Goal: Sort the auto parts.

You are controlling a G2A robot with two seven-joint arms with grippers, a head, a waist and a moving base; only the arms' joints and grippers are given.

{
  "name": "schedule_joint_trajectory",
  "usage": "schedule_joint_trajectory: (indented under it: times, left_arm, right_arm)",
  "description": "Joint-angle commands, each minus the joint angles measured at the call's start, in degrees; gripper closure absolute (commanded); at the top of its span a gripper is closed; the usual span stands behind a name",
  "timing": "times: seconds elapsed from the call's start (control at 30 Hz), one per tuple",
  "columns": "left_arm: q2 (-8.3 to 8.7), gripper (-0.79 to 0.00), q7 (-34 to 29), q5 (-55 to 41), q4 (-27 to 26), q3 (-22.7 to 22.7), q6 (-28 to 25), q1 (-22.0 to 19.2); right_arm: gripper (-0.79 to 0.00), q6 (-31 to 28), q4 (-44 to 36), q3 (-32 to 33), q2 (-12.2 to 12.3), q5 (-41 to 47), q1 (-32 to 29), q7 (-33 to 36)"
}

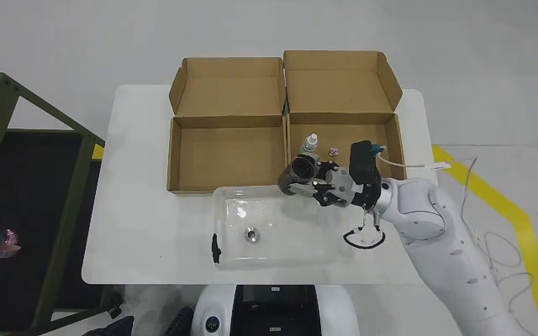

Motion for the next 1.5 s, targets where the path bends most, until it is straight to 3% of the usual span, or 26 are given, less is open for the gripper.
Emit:
schedule_joint_trajectory:
  times: [0.0,0.23,0.63,1.1,1.47]
  left_arm:
    - [0.00,-0.785,0.00,0.00,0.00,0.00,0.00,0.00]
    - [0.00,-0.785,0.00,0.00,0.00,0.00,0.00,0.00]
    - [0.00,-0.785,0.00,0.00,0.00,0.00,0.00,0.00]
    - [0.00,-0.785,0.00,0.00,0.00,0.00,0.00,0.00]
    - [0.00,-0.785,0.00,0.00,0.00,0.00,0.00,0.00]
  right_arm:
    - [0.000,0.66,-0.20,-0.30,-0.07,-0.70,0.15,-0.23]
    - [0.000,4.63,-1.53,-2.35,-0.56,-4.59,1.86,-0.60]
    - [0.000,17.31,-0.90,-10.83,-2.71,-18.79,7.60,-0.81]
    - [0.000,26.33,5.41,-20.30,-6.03,-27.48,15.29,2.03]
    - [0.000,31.45,10.28,-23.99,-8.26,-31.23,19.32,6.31]
